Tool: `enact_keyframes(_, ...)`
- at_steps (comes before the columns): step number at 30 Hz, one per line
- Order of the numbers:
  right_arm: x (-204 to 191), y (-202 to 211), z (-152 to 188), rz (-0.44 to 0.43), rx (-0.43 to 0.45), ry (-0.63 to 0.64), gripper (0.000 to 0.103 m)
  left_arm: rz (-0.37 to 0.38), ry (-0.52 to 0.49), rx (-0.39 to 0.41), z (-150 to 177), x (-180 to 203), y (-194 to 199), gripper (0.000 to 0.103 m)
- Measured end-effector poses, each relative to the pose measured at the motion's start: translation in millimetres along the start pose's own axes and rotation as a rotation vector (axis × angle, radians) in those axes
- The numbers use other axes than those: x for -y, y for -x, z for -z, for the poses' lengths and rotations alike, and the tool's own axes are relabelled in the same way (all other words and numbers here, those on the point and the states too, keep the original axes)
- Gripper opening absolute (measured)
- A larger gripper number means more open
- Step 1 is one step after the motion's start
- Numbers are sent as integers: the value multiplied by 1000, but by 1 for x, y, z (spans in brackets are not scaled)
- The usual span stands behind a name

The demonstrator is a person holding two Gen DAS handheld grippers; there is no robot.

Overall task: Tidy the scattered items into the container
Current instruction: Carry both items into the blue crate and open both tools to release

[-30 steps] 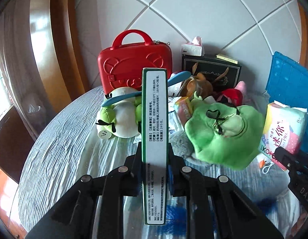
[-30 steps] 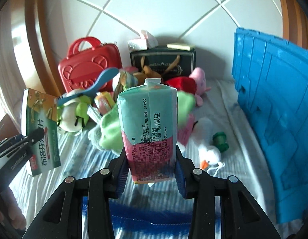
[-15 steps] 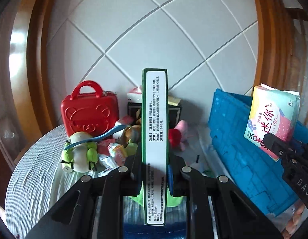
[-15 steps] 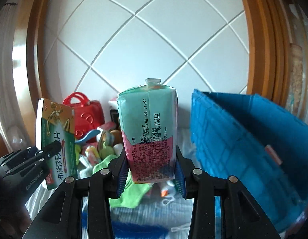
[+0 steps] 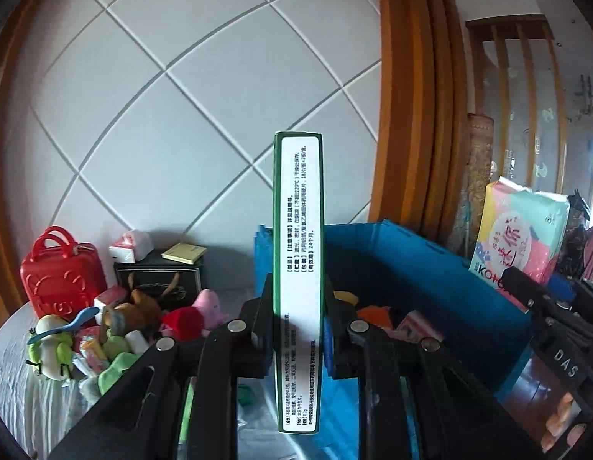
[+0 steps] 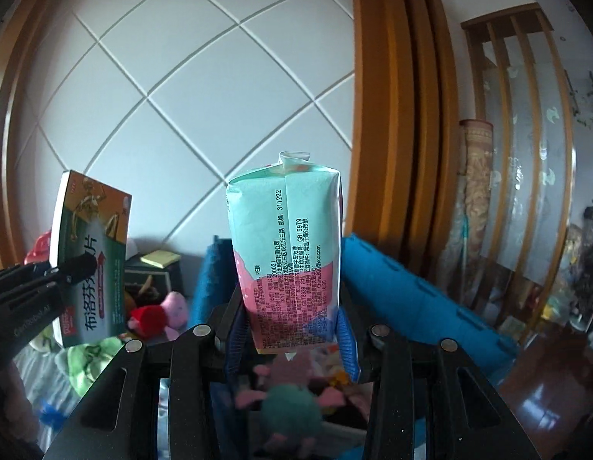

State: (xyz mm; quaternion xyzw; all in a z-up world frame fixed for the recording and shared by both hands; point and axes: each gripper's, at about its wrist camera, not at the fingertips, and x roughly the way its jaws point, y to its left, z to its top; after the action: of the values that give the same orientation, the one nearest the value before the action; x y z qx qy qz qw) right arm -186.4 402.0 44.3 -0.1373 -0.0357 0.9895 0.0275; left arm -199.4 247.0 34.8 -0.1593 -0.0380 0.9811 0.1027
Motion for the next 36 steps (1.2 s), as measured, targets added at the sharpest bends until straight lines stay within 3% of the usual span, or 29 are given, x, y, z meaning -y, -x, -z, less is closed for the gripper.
enact_keyframes(3, 60, -24, 13, 13, -75, 6, 40, 35, -1, -82, 2, 63, -34, 19)
enact_keyframes(6, 104, -59, 33, -2, -181, 21, 40, 22, -7, -237, 16, 110, -76, 19)
enact_keyframes(10, 138, -93, 58, -48, -304, 49, 40, 30, 0, -482, 44, 142, -131, 19)
enact_keyframes(13, 158, -112, 72, -53, -373, 44, 40, 28, 1, -585, 59, 161, -148, 19)
enact_keyframes(22, 191, -143, 91, -86, -480, 87, 41, -23, -22, -679, 71, 190, -172, 19)
enact_keyframes(28, 189, -146, 94, -79, -492, 92, 41, -16, -11, -677, 74, 190, -173, 23)
enact_keyframes(33, 191, -148, 90, -68, -489, 94, 45, -15, -30, -618, 70, 194, -165, 65)
enact_keyframes(36, 194, -147, 86, -52, -472, 89, 54, -19, -36, -589, 69, 196, -160, 70)
